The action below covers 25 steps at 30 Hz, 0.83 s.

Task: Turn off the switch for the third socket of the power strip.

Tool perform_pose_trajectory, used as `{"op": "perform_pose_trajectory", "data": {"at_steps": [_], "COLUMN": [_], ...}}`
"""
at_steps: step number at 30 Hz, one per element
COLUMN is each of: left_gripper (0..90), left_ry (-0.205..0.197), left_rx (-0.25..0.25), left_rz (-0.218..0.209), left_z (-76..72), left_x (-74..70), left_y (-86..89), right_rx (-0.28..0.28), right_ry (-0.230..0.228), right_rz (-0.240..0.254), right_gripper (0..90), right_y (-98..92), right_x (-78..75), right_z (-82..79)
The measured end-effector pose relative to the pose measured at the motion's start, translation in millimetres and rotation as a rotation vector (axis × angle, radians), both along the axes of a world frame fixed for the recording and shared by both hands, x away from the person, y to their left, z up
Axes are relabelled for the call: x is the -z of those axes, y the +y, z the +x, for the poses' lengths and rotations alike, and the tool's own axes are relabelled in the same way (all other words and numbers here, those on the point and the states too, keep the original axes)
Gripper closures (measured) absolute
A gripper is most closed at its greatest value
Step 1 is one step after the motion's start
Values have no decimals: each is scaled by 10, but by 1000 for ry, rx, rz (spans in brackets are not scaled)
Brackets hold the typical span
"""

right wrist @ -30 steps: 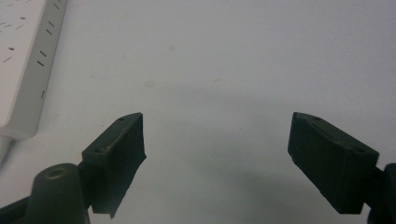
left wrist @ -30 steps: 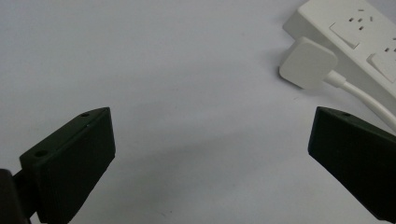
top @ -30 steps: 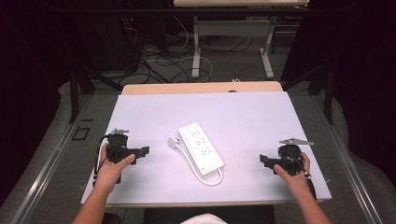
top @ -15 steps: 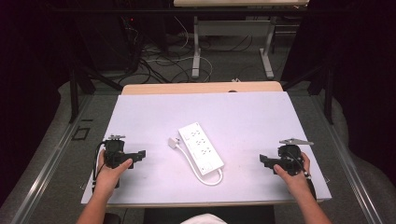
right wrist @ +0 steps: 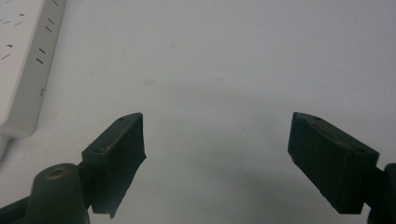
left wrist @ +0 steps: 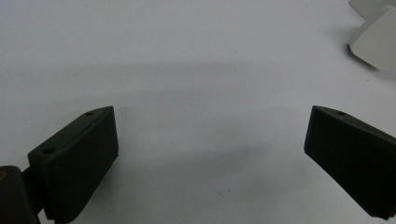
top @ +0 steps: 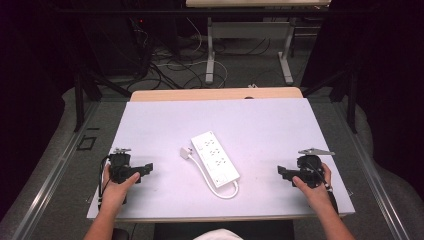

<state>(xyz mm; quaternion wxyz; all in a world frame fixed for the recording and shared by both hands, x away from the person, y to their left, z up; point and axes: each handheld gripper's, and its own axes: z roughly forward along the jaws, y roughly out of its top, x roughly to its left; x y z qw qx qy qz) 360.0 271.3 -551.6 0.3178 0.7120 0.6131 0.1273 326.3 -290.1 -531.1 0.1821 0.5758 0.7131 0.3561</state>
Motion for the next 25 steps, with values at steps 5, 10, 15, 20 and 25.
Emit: {"op": "perform_pose_trajectory", "data": {"at_steps": [5,10,15,20,25], "left_gripper": [35,35,36,39,42], "left_ry": [-19,-11,1,-1,-8], "left_rx": [-19,-10,-1,-10,-16], "left_rz": [-3,-7,-3,-7,-9], "left_z": [13,17,22,20,22], "left_x": [37,43,40,41,47], "left_y": [-7,-13,-4,17,20], "right_rx": [-2,-2,1,0,-1], "right_ry": [6,5,9,11,9], "right_rz": [3,1,5,7,7], "right_gripper": [183,183,183,183,183], "right_y": [7,1,8,8,11], "right_x": [2,5,8,10,14], "right_z": [1,7,11,14,16]}}
